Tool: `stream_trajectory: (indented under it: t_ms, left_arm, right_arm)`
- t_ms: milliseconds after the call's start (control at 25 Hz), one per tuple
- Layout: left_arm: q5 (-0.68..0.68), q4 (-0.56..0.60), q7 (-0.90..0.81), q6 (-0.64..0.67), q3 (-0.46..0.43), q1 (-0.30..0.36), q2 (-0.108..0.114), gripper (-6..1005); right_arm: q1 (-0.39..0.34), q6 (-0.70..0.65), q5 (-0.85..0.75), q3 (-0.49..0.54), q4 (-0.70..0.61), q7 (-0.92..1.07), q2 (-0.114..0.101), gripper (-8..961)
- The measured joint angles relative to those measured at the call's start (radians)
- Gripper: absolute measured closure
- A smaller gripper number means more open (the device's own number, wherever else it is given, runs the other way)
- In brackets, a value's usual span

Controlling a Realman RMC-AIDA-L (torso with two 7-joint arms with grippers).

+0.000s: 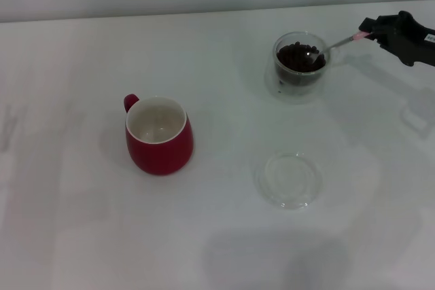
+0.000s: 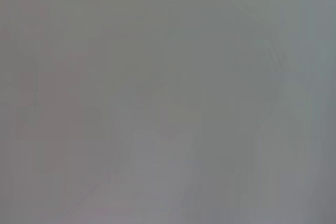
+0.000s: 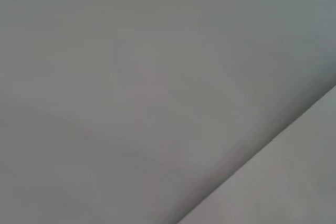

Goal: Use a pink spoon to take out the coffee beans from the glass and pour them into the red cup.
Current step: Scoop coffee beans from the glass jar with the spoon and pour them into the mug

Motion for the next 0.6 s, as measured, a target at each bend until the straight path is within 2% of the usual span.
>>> stream_trajectory:
  t_ms: [600]
  left_arm:
    - [0.000,0.004,0.000,0.000,0.000,0.003,-0.002,109]
  right_arm:
    - [0.001,-0.032,0.026,0.072,0.039,0.000,0.003,809]
